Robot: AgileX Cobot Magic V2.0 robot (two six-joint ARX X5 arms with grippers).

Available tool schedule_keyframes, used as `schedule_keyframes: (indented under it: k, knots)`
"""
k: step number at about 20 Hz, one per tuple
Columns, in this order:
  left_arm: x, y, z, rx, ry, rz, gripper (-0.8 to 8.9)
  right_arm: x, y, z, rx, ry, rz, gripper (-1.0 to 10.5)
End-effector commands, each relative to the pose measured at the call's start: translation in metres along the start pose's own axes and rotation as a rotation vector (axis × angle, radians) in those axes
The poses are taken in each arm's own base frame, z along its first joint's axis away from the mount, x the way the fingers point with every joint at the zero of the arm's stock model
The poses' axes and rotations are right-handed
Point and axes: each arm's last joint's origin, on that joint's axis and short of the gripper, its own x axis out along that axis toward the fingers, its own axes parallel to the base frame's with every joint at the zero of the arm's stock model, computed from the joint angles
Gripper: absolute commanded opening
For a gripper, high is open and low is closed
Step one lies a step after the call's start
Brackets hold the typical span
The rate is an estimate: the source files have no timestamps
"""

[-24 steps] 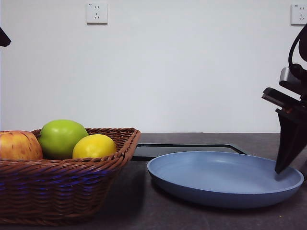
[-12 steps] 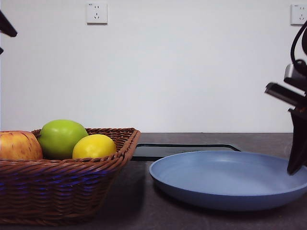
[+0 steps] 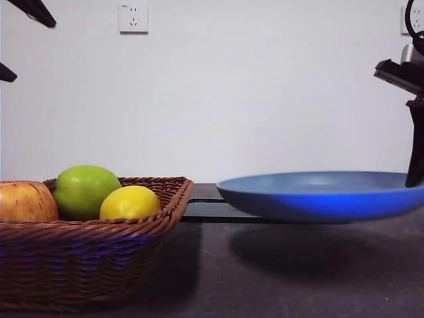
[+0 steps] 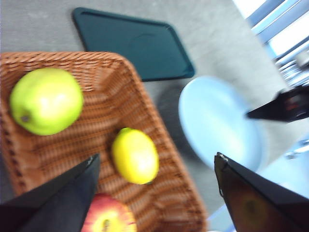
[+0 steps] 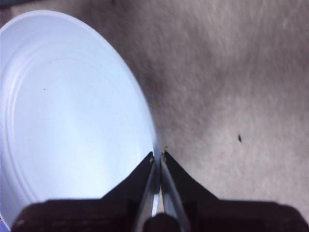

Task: Take the lemon from the basket,put the lemon in the plate,hand out the plate

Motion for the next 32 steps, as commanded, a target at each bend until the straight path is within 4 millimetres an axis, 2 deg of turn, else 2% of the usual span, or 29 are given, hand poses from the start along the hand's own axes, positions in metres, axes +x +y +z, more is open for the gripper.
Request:
schedule_keyframes:
  k: [1, 5, 13, 16, 20, 25, 29, 30, 32]
  knots:
    - [0.003, -0.009, 0.003, 0.053, -0.009, 0.034, 4.16, -0.005, 0.003, 0.007, -0.017, -0.011, 0.076, 0.0]
    - [0.020, -0.023, 0.007, 0.099, 0.057, 0.091, 4.16, -0.010, 0.004, 0.012, -0.024, -0.023, 0.118, 0.0]
    - [0.102, -0.039, 0.021, 0.134, 0.364, 0.181, 4.16, -0.012, 0.005, 0.014, -0.035, -0.033, 0.119, 0.0]
    - [0.131, -0.039, 0.021, 0.140, 0.443, 0.228, 4.16, -0.013, 0.003, 0.014, -0.028, -0.037, 0.116, 0.0]
    - [0.161, -0.028, 0.009, 0.129, 0.548, 0.278, 4.16, -0.016, -0.003, 0.016, -0.009, -0.051, 0.110, 0.0]
    - [0.186, -0.019, 0.000, 0.124, 0.583, 0.276, 4.16, -0.019, -0.013, 0.018, 0.020, -0.072, 0.097, 0.0]
    - [0.191, -0.020, -0.003, 0.137, 0.594, 0.277, 4.13, -0.021, -0.016, 0.019, 0.031, -0.080, 0.092, 0.0]
    - [0.192, -0.020, -0.003, 0.142, 0.586, 0.281, 3.90, -0.021, -0.016, 0.019, 0.031, -0.080, 0.092, 0.0]
    - [0.192, -0.019, -0.002, 0.151, 0.575, 0.294, 2.50, -0.021, -0.016, 0.019, 0.031, -0.080, 0.092, 0.0]
